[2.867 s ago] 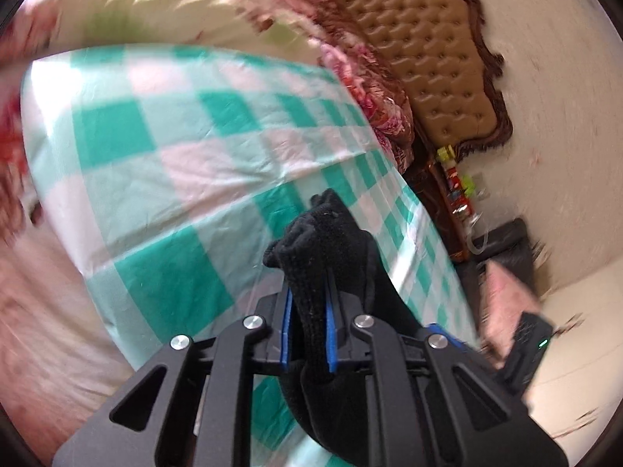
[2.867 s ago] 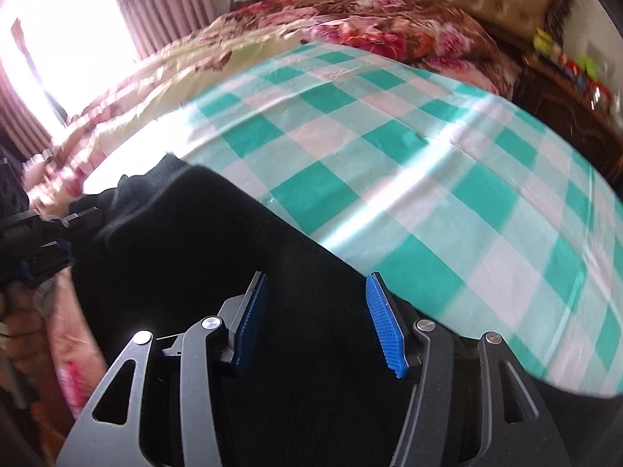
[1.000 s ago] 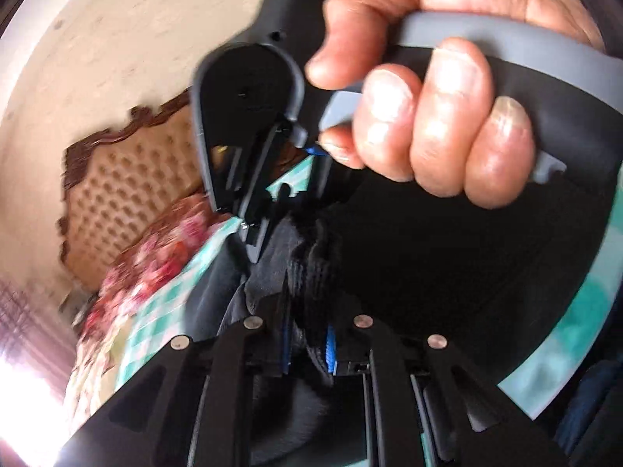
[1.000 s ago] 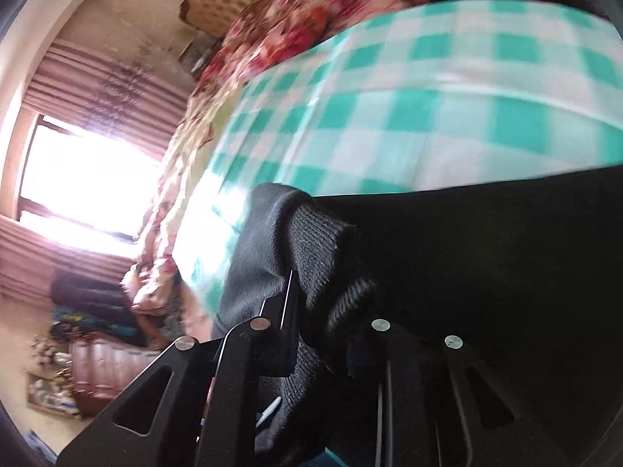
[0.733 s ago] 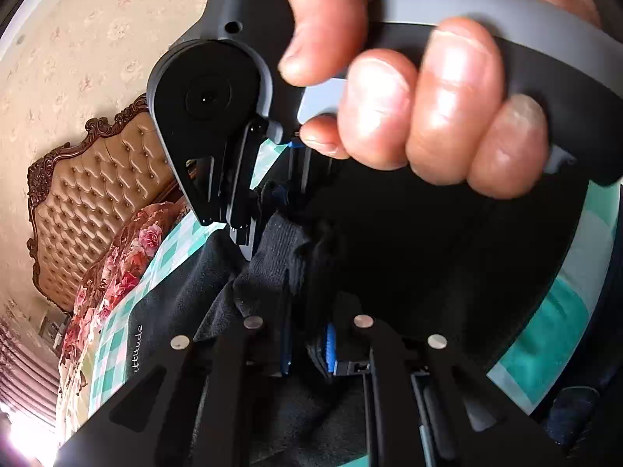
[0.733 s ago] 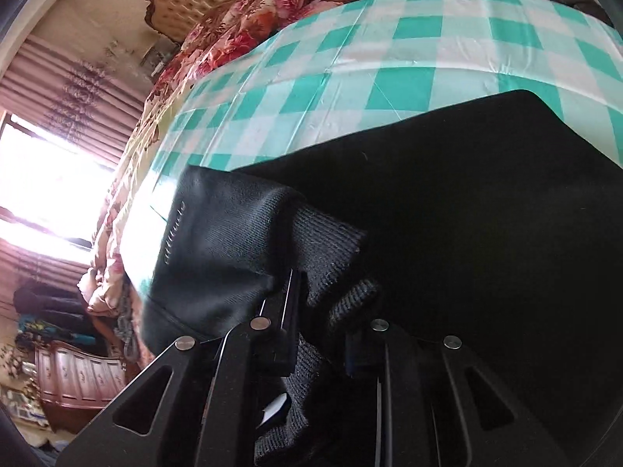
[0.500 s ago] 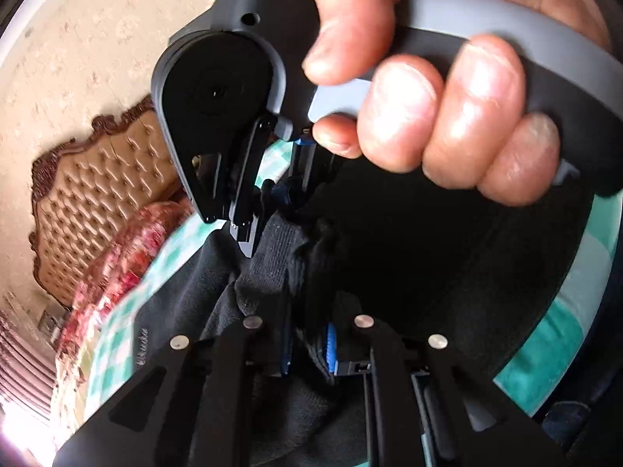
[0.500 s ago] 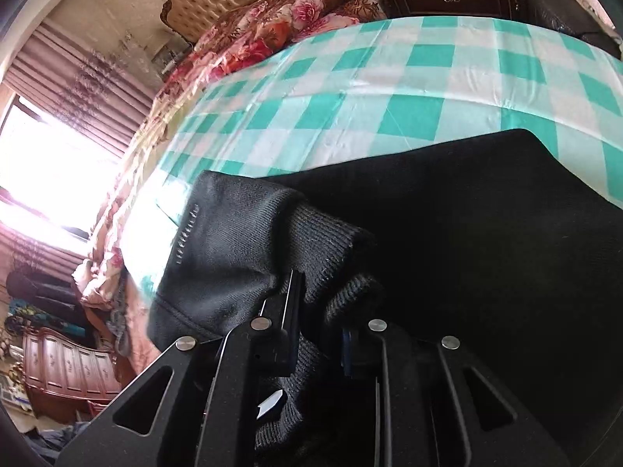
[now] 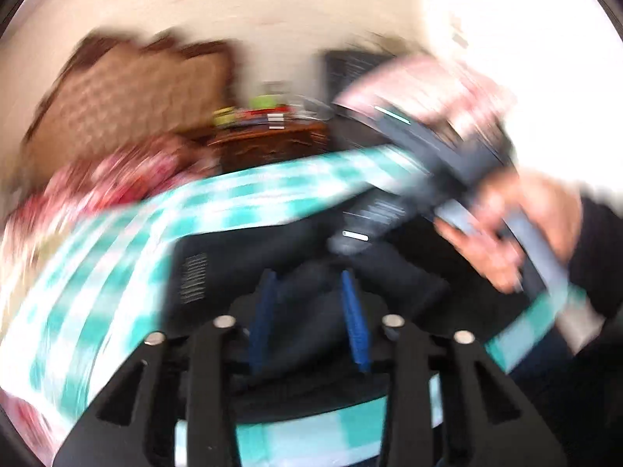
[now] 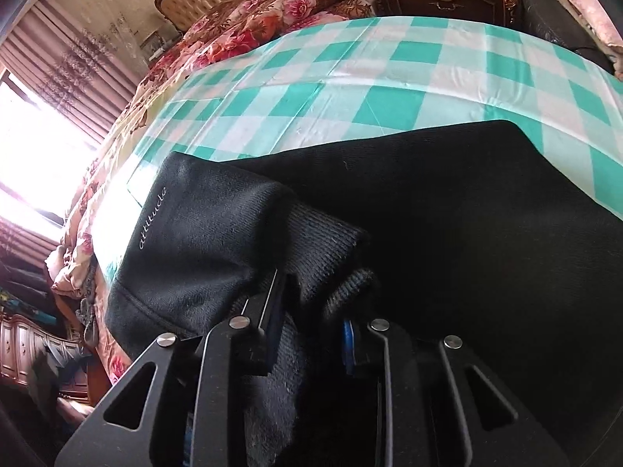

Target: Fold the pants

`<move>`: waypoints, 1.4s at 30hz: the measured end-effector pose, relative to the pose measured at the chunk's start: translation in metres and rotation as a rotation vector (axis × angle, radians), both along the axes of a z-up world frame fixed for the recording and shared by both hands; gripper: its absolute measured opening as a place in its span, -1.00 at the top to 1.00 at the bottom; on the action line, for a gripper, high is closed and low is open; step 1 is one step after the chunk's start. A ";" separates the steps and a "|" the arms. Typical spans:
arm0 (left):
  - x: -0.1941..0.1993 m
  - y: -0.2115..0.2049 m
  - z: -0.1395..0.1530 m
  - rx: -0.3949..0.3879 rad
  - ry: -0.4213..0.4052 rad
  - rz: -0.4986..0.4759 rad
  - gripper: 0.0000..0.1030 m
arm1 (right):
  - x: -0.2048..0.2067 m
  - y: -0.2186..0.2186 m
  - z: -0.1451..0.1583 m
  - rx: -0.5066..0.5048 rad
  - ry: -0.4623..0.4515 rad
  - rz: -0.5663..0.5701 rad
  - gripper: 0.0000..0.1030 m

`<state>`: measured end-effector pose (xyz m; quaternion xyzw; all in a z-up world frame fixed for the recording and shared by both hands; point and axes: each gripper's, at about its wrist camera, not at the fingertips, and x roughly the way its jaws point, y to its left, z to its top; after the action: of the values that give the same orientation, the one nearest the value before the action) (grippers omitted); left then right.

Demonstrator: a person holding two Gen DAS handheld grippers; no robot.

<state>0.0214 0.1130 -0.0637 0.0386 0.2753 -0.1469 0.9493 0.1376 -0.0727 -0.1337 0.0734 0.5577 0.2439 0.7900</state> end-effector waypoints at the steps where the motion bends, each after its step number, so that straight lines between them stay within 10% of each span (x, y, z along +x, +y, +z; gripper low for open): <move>1: 0.006 0.028 0.004 -0.059 0.026 0.077 0.55 | -0.001 -0.002 0.003 -0.005 -0.002 -0.004 0.56; 7: 0.044 0.076 -0.055 -0.057 0.339 0.213 0.75 | -0.010 -0.011 0.035 -0.084 -0.101 -0.078 0.55; 13: 0.043 0.068 -0.057 -0.028 0.332 0.211 0.74 | -0.036 0.036 0.061 -0.076 -0.241 -0.029 0.53; 17: 0.034 0.072 -0.033 -0.129 0.279 0.235 0.71 | -0.042 0.061 0.036 -0.151 -0.236 -0.022 0.12; 24: 0.101 0.050 -0.009 -0.123 0.271 0.202 0.65 | -0.049 0.071 0.002 -0.263 -0.231 -0.007 0.12; 32: 0.202 0.044 -0.051 -0.063 0.512 0.233 0.67 | -0.051 0.080 -0.003 -0.333 -0.243 0.019 0.06; 42: 0.174 0.054 -0.028 -0.105 0.399 0.245 0.66 | -0.049 0.079 -0.005 -0.335 -0.230 0.021 0.05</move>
<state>0.1951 0.1671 -0.0915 -0.0742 0.4522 -0.0493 0.8874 0.0889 0.0062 -0.1386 -0.0932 0.4971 0.1625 0.8472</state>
